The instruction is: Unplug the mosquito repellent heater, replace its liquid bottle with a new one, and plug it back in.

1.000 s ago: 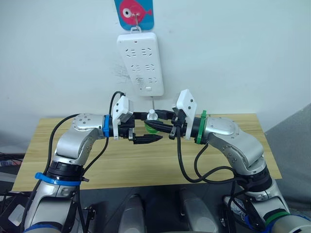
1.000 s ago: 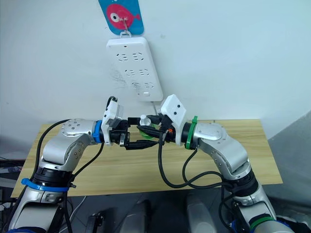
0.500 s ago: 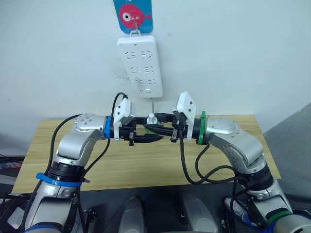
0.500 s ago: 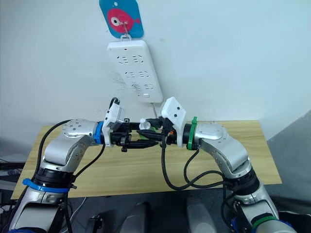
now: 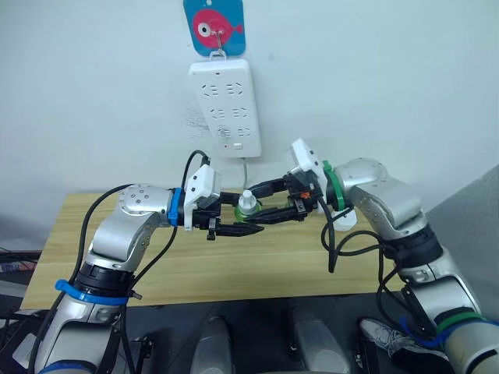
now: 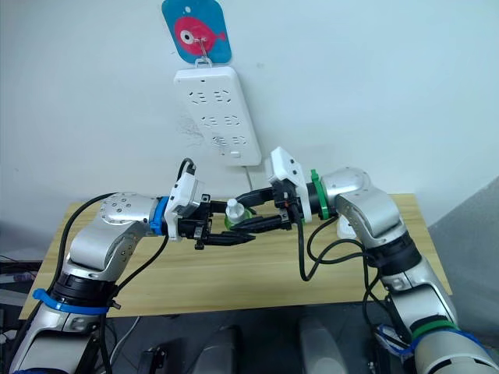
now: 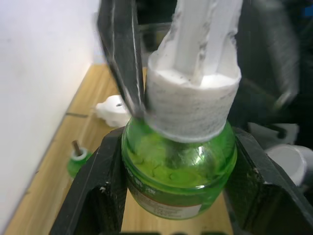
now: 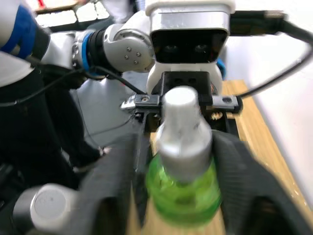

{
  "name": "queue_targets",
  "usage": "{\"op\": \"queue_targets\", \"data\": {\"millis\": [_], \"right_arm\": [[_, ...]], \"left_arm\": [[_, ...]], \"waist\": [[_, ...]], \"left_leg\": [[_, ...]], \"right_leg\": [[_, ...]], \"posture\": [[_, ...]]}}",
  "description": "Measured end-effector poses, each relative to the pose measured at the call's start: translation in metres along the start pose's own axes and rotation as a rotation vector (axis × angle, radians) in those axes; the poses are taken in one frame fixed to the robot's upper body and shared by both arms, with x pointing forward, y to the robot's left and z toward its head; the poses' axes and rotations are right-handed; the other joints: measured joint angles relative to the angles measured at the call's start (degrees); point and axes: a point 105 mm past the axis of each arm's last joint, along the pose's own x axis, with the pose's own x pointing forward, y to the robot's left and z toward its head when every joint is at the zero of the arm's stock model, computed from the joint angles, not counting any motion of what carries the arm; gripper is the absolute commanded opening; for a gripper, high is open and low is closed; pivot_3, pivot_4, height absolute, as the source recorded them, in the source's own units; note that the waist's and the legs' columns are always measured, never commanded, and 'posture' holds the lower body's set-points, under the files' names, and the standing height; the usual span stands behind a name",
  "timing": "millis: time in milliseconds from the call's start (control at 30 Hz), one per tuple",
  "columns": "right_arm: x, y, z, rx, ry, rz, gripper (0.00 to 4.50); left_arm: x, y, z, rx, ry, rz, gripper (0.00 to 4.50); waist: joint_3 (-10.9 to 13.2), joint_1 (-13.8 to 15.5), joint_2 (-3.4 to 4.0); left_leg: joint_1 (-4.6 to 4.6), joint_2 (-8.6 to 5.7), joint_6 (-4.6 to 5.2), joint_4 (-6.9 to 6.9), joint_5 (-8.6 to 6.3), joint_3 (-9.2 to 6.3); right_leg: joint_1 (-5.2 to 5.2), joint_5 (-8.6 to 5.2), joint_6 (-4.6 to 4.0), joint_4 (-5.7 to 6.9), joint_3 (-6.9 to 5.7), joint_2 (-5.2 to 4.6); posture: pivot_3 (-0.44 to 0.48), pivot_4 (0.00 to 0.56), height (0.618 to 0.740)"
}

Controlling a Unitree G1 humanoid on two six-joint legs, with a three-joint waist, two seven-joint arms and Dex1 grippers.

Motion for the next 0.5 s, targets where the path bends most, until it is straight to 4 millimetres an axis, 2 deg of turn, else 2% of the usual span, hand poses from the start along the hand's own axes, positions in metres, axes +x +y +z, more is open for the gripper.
{"op": "queue_targets", "data": {"millis": [133, 233, 333, 500], "right_arm": [[-0.016, 0.008, 0.012, -0.035, -0.042, -0.184, 3.58], [-0.017, 0.013, 0.006, -0.059, -0.037, -0.378, 3.58], [-0.007, 0.012, 0.004, -0.047, -0.066, -0.533, 3.58], [0.014, 0.011, 0.001, -0.036, -0.062, -0.626, 3.58]], "left_arm": [[-0.001, 0.008, -0.003, -0.013, -0.008, 0.066, 2.31], [0.001, 0.013, -0.007, -0.012, -0.009, 0.118, 2.31], [0.007, 0.016, -0.008, -0.021, -0.031, 0.151, 2.31], [0.011, 0.018, -0.008, -0.023, -0.05, 0.171, 2.31]], "waist": [[0.0, 0.0, 0.03], [-0.1, -0.1, 0.04], [-0.2, -0.3, 0.08], [-0.3, -1.0, 0.1]], "left_leg": [[-0.01, 0.0, 0.01, -0.02, -0.01, -0.01], [0.0, 0.0, 0.01, -0.01, -0.01, 0.03], [0.05, 0.01, 0.01, 0.0, 0.01, 0.06], [0.05, 0.01, 0.0, -0.02, 0.02, 0.04]], "right_leg": [[-0.01, 0.0, 0.0, 0.0, 0.01, 0.0], [-0.01, 0.0, 0.0, 0.03, 0.06, 0.01], [-0.01, 0.0, 0.0, 0.1, 0.11, 0.04], [0.0, 0.0, 0.0, 0.08, 0.1, 0.06]], "posture": [[-0.129, 0.177, 0.74], [-0.143, 0.175, 0.74], [-0.153, 0.174, 0.74], [-0.151, 0.172, 0.74]]}}
